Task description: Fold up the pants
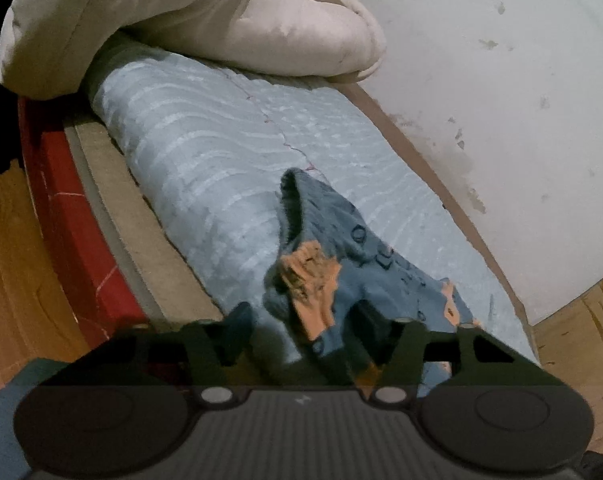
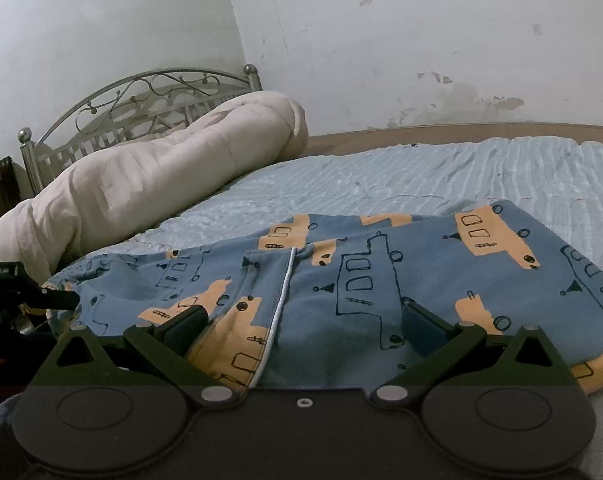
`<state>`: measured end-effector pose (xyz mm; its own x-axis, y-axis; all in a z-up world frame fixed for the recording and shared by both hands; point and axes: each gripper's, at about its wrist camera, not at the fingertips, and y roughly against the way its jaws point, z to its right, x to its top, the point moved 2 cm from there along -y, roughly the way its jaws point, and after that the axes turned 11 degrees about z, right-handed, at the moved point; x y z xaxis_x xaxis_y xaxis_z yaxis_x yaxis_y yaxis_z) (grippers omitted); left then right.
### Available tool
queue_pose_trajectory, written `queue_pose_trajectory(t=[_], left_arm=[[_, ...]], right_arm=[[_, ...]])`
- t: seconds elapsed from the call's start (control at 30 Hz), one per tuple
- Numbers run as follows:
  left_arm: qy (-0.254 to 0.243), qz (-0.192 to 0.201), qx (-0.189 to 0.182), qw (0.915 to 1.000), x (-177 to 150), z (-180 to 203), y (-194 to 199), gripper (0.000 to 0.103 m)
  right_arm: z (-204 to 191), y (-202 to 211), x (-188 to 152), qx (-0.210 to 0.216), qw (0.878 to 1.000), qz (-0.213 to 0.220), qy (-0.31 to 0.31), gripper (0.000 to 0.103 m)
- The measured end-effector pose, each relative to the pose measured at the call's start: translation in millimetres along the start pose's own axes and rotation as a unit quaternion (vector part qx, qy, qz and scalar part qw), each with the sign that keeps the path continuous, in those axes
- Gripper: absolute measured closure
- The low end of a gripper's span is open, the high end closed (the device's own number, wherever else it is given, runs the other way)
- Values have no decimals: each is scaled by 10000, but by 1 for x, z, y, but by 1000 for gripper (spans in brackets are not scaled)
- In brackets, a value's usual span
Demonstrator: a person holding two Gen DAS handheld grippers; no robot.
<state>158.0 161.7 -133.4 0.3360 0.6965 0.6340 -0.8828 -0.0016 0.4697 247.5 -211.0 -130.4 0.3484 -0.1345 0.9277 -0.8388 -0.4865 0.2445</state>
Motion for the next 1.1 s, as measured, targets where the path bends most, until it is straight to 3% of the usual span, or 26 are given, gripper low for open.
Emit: queue_pose_trajectory(t=[0.23, 0.43, 0.93, 1.1], left_arm=[[-58, 167, 192, 9997, -3, 12, 7, 76], [-329, 292, 319, 9985, -2, 23, 17, 88], [-1487, 883, 268, 9846, -1, 78, 34, 92], [-1947, 1054, -74, 9752, -1, 110, 35, 92]], right_arm=[[0, 1, 0, 9, 10000, 16, -17, 1], [1, 1, 0, 17, 10000, 24, -26, 1], [6, 7, 0, 119, 9995, 202, -219, 1], [8, 10, 1, 162, 9991, 266, -300, 1]])
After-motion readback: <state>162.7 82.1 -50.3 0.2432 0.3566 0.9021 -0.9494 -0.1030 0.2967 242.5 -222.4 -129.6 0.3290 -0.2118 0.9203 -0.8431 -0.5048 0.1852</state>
